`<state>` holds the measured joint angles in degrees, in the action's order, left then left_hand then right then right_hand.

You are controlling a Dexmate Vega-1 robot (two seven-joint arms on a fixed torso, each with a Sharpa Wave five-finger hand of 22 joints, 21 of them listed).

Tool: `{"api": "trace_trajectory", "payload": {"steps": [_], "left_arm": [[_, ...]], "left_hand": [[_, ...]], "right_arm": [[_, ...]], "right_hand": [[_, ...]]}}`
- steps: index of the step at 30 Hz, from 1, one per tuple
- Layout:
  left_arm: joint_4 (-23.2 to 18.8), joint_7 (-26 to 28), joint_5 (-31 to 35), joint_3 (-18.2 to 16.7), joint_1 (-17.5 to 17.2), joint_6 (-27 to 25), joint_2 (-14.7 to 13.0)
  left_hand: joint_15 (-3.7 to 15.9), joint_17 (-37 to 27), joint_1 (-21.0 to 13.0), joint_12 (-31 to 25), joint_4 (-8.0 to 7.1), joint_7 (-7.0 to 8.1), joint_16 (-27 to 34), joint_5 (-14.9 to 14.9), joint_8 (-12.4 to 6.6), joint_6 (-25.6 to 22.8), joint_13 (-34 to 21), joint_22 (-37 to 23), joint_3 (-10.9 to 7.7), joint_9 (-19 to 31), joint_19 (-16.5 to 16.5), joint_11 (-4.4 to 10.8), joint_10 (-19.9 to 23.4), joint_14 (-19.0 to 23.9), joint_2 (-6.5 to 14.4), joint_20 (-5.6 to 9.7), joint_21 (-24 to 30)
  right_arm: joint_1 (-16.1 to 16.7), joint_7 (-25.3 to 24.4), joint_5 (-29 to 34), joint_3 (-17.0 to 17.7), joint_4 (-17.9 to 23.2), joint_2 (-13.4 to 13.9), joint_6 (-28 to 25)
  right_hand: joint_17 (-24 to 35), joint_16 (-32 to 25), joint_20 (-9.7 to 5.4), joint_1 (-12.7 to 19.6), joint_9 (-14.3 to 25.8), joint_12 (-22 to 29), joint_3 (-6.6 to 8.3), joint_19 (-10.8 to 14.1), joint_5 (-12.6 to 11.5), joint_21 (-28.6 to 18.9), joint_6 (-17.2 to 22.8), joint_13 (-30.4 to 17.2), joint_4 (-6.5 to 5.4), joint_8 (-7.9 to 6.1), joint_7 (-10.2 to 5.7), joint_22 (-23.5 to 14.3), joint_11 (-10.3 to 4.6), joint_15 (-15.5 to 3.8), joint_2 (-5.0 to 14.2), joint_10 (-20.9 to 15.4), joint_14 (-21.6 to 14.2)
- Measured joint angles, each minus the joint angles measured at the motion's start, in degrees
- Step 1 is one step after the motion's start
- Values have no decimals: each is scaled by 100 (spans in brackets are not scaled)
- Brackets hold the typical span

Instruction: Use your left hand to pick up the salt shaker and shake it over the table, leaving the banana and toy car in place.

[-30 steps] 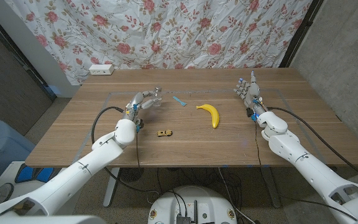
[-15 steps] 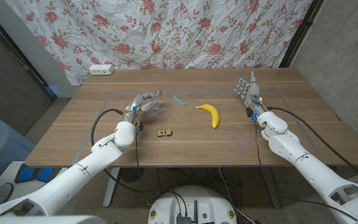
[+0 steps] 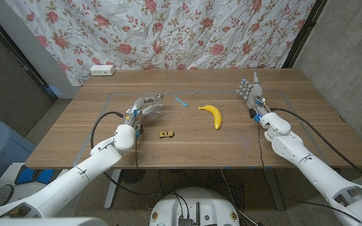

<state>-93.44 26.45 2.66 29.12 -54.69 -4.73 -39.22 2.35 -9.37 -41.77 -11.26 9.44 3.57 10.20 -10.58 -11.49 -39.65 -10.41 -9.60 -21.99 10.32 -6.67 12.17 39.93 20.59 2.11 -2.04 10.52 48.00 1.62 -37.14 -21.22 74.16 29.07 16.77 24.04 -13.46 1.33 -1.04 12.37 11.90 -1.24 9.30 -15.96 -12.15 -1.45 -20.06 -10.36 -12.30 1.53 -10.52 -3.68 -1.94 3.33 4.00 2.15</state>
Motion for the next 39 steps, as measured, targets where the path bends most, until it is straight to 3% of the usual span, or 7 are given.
{"api": "trace_trajectory", "payload": {"steps": [39], "left_arm": [[282, -9, 536, 221, 21, 61, -203]], "left_hand": [[2, 0, 47, 46, 16, 64, 0, 0, 7, 5, -1, 0, -14, 1, 0, -1, 16, -3, 46, 0, 0]], "right_arm": [[2, -2, -1, 1, 7, 1, -2]], "right_hand": [[0, 0, 0, 0, 0, 0, 0, 0, 0, 0, 0, 0, 0, 0, 0, 0, 0, 0, 0, 0, 0]]}}
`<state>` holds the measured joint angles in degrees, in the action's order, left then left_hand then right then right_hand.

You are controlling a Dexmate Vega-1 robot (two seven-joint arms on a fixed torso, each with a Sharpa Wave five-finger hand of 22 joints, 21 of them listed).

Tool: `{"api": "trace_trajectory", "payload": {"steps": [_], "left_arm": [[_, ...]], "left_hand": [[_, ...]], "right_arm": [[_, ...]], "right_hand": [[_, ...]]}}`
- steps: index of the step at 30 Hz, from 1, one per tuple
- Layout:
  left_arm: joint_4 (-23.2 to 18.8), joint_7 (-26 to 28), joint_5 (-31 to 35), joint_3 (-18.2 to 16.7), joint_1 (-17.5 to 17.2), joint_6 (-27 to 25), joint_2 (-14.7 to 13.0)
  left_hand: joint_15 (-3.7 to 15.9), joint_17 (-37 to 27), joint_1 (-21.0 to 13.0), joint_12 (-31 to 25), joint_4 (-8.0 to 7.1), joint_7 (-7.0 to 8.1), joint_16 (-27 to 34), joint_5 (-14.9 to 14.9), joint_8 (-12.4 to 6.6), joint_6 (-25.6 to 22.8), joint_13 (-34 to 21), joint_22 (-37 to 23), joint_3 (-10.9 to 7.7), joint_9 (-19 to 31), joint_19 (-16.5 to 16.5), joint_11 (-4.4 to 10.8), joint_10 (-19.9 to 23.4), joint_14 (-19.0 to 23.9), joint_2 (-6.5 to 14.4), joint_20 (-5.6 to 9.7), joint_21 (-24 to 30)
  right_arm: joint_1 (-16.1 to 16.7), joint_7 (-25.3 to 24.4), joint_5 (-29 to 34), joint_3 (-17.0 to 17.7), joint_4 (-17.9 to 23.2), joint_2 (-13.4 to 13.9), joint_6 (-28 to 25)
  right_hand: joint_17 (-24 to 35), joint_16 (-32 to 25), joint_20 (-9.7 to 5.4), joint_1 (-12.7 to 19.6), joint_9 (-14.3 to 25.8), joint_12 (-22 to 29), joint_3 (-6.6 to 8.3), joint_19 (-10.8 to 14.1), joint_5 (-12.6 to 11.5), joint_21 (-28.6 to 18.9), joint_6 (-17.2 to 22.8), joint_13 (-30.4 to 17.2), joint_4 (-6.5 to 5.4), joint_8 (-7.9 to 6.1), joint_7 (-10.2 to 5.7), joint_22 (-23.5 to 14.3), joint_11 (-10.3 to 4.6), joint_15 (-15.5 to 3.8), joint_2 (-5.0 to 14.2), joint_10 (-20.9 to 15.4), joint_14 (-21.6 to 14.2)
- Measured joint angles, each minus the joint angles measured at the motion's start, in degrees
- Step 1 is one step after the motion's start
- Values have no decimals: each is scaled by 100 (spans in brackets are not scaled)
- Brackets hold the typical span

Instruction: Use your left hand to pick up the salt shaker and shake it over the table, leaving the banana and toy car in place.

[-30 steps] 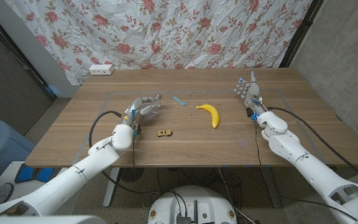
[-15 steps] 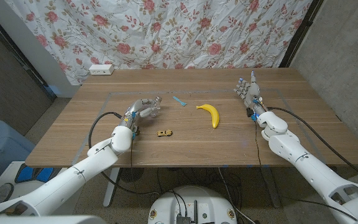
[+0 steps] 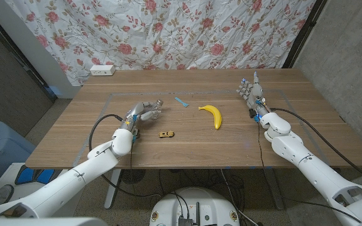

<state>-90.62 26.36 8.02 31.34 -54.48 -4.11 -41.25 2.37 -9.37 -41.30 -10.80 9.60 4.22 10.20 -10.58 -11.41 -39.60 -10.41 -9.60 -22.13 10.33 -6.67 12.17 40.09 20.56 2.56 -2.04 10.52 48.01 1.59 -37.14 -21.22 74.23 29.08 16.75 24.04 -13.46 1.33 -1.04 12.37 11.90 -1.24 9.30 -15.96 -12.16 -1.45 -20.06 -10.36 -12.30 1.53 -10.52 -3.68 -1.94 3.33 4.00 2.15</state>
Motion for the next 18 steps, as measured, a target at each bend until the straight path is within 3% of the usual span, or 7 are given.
{"api": "trace_trajectory", "payload": {"steps": [18], "left_arm": [[71, -41, 81, 63, 18, -59, -24]], "left_hand": [[9, 0, -1, -1, -19, 10, 0, 0, 2, 10, 0, 0, -19, 0, 0, -1, -42, -51, 0, 0, 0]], "right_arm": [[0, 0, 0, 0, 0, 0, 0]], "right_hand": [[0, 0, 0, 0, 0, 0, 0, 0, 0, 0, 0, 0, 0, 0, 0, 0, 0, 0, 0, 0, 0]]}}
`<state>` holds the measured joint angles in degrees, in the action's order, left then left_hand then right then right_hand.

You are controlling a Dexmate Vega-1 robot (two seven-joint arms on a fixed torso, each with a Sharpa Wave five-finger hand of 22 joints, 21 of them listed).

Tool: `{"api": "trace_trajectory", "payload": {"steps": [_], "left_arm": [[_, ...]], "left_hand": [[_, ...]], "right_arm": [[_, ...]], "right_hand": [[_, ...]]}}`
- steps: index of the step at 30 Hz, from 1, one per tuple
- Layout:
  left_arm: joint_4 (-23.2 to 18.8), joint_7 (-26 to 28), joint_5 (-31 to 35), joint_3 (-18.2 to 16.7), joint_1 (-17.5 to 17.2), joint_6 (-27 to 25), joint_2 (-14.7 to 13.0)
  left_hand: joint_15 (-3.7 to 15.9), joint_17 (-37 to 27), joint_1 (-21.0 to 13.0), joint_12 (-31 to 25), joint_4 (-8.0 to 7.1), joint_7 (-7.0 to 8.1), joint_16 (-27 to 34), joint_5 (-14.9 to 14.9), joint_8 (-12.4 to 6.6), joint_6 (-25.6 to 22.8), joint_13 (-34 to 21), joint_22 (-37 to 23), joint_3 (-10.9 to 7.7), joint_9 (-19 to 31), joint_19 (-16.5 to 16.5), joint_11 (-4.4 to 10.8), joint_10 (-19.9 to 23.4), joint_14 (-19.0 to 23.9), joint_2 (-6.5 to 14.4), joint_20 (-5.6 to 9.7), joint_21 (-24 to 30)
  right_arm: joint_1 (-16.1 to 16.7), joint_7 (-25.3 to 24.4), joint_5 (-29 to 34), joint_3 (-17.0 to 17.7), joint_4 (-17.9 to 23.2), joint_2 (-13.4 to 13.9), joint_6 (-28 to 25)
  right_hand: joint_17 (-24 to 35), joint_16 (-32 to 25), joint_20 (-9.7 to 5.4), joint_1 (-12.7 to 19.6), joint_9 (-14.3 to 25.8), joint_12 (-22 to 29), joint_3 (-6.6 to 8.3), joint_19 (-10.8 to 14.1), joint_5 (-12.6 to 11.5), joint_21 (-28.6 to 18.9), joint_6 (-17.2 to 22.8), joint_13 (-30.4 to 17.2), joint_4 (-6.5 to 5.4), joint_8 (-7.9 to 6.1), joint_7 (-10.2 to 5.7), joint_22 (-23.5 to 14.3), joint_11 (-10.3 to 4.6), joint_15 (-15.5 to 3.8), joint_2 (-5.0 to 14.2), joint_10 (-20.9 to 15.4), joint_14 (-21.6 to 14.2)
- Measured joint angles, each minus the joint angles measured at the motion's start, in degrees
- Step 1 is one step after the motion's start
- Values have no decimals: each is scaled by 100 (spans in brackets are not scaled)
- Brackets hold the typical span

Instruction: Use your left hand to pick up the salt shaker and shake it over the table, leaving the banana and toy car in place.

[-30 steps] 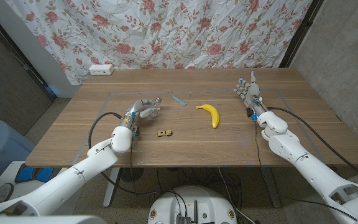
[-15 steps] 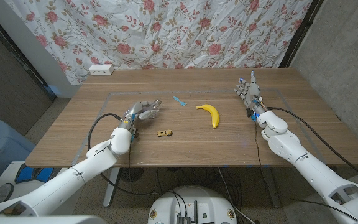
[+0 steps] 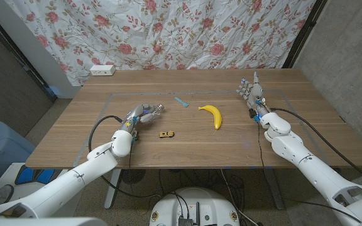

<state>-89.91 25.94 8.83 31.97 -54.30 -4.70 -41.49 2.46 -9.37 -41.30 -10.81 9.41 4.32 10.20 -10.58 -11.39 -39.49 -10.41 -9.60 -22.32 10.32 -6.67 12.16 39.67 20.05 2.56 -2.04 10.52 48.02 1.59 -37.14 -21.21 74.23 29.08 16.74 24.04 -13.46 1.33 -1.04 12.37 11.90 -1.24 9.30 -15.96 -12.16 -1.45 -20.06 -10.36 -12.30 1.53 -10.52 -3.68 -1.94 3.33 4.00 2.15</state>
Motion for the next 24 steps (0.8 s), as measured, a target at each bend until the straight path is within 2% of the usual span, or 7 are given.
{"api": "trace_trajectory", "payload": {"steps": [4, 11, 24], "left_arm": [[21, -5, 13, 16, 26, 0, 2], [43, -36, 23, 36, 60, 6, 7], [20, -136, 13, 38, 85, 22, -36]], "left_hand": [[-29, 0, 0, 3, 0, 0, 0, 0, 4, 0, 0, 0, 0, 0, 0, 0, -1, -29, 0, 0, 0], [-13, 0, -1, 44, 0, 90, 0, 0, 60, 156, 0, 0, 0, 6, 56, -1, -146, -75, 0, -7, 0], [-28, -12, 152, 88, 16, 153, -27, -1, 124, 1013, 0, 0, 51, 22, 250, -23, -1030, -382, -262, -38, 0]], "right_arm": [[0, 1, 0, 0, 0, 0, 0], [-1, 2, 0, 0, -2, 0, 0], [-2, 3, 0, 0, -5, 0, 0]], "right_hand": [[0, 0, 0, 0, 0, 0, 0, 0, 0, 0, 0, 0, 0, 0, 0, 0, 0, 0, 0, 0, 0], [0, 0, 0, 0, 0, 0, 0, 0, 0, 0, 0, 0, 0, 0, 0, 0, 0, 0, 0, 0, 0], [0, 0, 0, 0, 0, 0, 0, 0, 0, 0, 0, 0, 0, 0, 0, 0, 0, 0, 0, 0, 0]]}}
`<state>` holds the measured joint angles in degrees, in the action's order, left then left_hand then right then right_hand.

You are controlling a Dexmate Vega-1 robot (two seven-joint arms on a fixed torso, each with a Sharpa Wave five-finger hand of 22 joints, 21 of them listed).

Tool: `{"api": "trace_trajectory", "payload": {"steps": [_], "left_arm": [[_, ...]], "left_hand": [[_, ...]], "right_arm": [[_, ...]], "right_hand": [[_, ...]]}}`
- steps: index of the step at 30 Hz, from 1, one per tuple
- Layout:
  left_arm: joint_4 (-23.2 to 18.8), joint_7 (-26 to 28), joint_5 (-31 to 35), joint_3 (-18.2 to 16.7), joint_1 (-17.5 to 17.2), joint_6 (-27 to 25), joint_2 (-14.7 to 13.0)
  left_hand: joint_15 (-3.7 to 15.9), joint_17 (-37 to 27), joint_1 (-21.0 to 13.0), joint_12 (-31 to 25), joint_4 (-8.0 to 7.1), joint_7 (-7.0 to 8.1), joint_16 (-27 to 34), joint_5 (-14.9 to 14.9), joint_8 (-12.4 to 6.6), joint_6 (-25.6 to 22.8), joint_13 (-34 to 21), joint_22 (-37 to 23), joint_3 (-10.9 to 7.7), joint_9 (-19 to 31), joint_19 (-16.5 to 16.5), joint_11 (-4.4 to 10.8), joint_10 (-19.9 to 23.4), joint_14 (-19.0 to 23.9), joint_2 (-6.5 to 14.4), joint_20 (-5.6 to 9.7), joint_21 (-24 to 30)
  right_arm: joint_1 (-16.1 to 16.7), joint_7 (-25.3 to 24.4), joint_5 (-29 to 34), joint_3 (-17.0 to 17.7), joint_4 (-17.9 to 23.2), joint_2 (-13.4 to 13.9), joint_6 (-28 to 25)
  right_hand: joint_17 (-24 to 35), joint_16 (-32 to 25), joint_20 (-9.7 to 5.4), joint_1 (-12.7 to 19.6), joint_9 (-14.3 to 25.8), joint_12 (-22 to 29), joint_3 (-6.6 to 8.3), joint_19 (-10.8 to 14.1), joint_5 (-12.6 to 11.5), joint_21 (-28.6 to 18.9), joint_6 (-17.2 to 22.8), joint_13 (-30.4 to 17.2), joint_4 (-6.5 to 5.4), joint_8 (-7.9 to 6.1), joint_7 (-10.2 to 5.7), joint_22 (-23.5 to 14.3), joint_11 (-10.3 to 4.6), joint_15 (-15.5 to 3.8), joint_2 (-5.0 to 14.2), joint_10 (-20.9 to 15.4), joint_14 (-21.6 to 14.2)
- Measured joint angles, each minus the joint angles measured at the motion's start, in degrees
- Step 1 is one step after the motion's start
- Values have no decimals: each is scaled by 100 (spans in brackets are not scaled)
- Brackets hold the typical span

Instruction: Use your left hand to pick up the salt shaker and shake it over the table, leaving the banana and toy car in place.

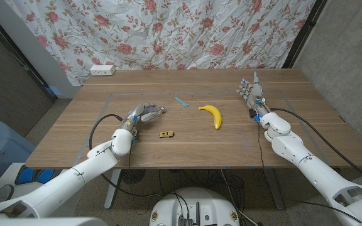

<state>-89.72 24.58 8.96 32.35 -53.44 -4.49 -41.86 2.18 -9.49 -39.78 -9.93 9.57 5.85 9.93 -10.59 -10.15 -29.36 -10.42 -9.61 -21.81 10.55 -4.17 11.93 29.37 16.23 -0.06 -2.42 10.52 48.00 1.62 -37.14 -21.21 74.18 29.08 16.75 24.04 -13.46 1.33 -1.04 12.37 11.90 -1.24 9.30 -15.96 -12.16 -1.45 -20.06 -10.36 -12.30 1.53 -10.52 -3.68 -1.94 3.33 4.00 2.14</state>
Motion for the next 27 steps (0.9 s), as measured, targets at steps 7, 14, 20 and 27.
{"api": "trace_trajectory", "payload": {"steps": [7, 14, 20, 27], "left_arm": [[-22, -64, -57, -26, 3, 33, -33], [-48, -177, -151, -79, 4, 106, -92], [-69, -254, -236, -135, -4, 206, -146], [-79, -411, -395, -221, -26, 353, -229]], "left_hand": [[16, 0, 99, 0, -23, -43, 0, 0, 0, 333, 0, 0, 72, -16, 174, -161, -472, -269, -113, -13, 0], [-3, 0, 245, 0, -61, -134, 0, 0, 0, 650, 30, 0, 157, -16, 366, -314, -911, -594, -259, -6, -17], [-3, 1, 338, 0, -63, -146, -40, 0, 0, 842, 30, 0, 205, -16, 490, -398, -1152, -821, -302, -15, -36], [-19, 1, 705, 0, -145, -286, -40, 24, 23, 1373, 57, 0, 322, -43, 799, -607, -1669, -1380, -336, 21, -35]], "right_arm": [[-1, 0, 0, 0, 0, 0, 0], [-1, 0, 0, 0, -2, -1, 2], [-1, 0, 0, 0, -2, -1, 2], [-1, 0, 0, 0, -2, -1, 3]], "right_hand": [[0, 0, 0, 0, 0, 0, 0, 0, 0, 0, 0, 0, 0, 0, 0, 0, 0, 0, 0, 0, 0], [0, 0, 0, 0, 0, 0, 0, 0, 0, 0, 0, 0, 0, 0, 0, 0, 0, 0, 0, 0, 0], [0, 0, 0, 0, 0, 0, 0, 0, 0, 0, 0, 0, 0, 0, 0, 0, 0, 0, 0, 0, 0], [0, 0, 0, 0, 0, 0, 0, 0, 0, 0, 0, 0, 0, 0, 0, 0, 0, 0, 0, 0, 0]]}}
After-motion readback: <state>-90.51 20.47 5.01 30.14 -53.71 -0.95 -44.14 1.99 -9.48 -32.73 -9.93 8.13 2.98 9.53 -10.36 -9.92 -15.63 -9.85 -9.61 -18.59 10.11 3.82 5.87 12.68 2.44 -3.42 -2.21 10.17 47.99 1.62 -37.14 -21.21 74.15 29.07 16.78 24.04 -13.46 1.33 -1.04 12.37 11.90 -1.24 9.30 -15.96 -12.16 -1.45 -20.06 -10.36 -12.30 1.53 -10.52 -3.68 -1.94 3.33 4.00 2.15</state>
